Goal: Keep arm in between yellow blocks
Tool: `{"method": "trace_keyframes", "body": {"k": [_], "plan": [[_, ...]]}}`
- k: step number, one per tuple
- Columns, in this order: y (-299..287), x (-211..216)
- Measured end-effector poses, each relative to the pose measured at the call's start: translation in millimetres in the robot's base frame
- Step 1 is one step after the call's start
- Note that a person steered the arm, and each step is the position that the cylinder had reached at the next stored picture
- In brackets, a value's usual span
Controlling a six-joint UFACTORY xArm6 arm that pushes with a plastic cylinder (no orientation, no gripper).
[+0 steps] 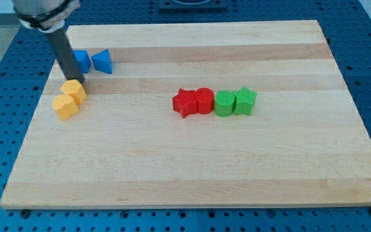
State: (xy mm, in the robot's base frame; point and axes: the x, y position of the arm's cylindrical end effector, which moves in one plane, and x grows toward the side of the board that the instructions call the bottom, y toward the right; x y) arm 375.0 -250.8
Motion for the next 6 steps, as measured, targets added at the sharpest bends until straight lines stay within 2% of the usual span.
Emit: {"method": "trace_keyframes", "body": {"k": [2,3,5,6], "plan": [[-28.3,48.3],[2.0,61.4],[35.7,43.4],[16.1,57.0]]}}
